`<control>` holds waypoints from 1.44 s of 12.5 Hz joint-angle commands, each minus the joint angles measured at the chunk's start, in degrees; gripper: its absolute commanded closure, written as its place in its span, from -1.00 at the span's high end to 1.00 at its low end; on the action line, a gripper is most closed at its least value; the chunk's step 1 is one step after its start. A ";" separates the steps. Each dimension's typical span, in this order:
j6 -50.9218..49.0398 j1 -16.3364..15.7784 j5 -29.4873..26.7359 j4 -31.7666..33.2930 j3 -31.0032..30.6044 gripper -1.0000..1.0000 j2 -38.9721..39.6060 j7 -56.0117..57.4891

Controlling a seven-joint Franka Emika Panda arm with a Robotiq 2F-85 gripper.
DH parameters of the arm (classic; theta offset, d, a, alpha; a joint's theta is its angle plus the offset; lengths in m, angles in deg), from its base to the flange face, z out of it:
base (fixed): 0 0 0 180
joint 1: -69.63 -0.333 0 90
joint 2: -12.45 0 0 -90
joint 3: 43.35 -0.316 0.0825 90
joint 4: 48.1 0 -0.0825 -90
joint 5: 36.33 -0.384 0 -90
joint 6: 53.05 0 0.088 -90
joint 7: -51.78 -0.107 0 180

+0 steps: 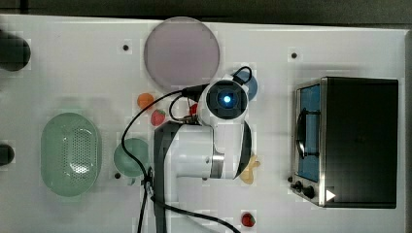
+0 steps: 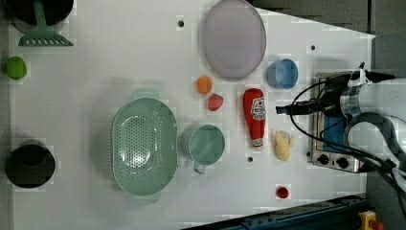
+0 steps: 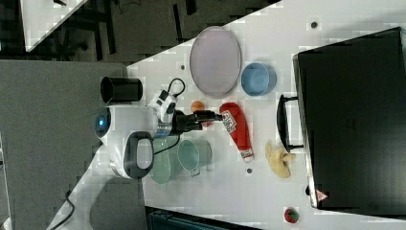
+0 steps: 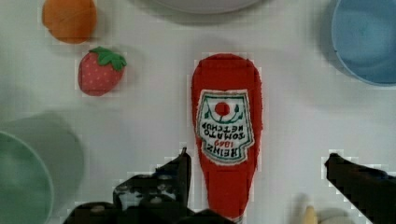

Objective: Pick Ketchup from the table and place it in strainer.

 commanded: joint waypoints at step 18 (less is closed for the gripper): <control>19.86 -1.67 5.07 5.81 -0.60 0.22 11.50 -1.62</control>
